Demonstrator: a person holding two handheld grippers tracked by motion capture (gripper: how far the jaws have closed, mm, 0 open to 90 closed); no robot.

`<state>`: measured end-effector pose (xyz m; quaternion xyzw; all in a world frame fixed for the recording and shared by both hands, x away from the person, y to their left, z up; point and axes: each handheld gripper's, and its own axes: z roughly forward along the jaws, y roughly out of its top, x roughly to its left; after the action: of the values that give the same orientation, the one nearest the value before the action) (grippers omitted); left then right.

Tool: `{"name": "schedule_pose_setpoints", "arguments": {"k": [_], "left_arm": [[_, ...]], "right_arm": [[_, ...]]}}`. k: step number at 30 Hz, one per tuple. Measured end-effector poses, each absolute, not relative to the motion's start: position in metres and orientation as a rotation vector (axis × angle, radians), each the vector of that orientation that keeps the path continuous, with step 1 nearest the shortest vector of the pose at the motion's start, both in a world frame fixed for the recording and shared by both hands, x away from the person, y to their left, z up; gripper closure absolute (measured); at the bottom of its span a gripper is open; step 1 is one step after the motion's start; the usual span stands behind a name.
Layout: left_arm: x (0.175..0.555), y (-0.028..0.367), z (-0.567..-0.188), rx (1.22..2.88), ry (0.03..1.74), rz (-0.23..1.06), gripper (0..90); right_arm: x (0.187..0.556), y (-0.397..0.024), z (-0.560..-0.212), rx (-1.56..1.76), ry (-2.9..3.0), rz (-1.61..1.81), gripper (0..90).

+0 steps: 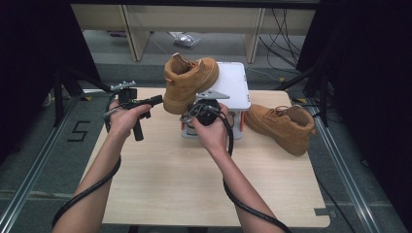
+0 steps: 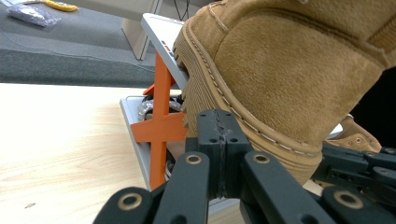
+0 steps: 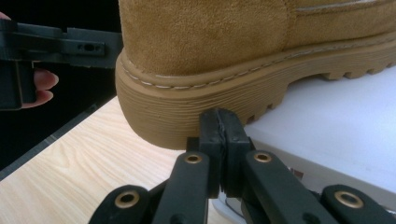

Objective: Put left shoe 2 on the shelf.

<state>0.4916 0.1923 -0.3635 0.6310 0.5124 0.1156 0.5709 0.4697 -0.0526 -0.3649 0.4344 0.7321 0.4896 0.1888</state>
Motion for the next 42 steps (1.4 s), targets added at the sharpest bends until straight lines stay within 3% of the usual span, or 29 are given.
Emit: {"name": "schedule_pose_setpoints", "arguments": {"k": [42], "left_arm": [[0.508, 0.139, -0.362, 1.523, 1.174, 0.235, 89.6]], "right_arm": [[0.499, -0.092, -0.365, 1.319, 1.940, 1.271, 90.0]]}}
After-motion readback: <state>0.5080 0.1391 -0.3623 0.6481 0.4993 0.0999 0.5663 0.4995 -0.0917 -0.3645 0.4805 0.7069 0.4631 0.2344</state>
